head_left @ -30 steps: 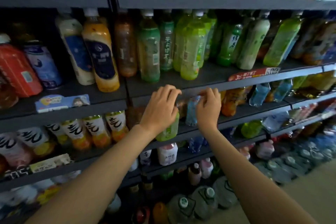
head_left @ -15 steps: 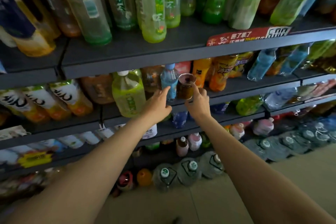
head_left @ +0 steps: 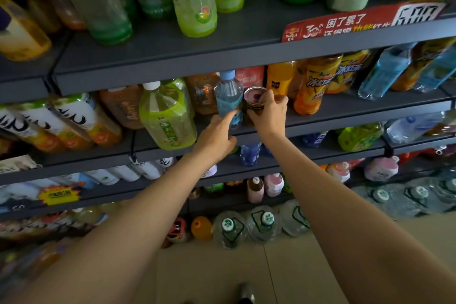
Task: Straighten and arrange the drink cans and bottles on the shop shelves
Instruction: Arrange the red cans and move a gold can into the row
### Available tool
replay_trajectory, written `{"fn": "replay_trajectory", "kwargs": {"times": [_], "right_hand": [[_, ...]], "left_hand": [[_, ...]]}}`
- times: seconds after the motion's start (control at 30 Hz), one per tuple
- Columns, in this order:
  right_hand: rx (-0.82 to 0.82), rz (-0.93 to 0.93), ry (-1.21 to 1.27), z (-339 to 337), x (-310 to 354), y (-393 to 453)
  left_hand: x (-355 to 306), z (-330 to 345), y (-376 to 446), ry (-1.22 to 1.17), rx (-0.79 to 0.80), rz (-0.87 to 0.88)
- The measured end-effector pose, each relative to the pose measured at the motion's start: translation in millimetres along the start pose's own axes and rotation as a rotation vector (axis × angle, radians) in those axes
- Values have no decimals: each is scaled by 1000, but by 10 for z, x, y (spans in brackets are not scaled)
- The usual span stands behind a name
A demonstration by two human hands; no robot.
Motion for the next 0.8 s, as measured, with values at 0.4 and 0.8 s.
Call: {"fn": "replay_trajectory", "kwargs": {"times": [0.4,0.8], "right_hand": [[-29,57,100,-65,19,55],[-189,-128,322,-999,216,-850]], "left_hand": [[-19,-113,-71,-15,-33,28],[-697,-243,-375,-240,-53,217]]}}
Point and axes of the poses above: each hand's wrist, its own y-axis towards the middle knuckle, its own z-axis out of the palm, x = y × z, the point moved 6 cm from there along y, towards the middle knuckle, and after that the axes turned 10 degrees about z, right-handed, at the moved point
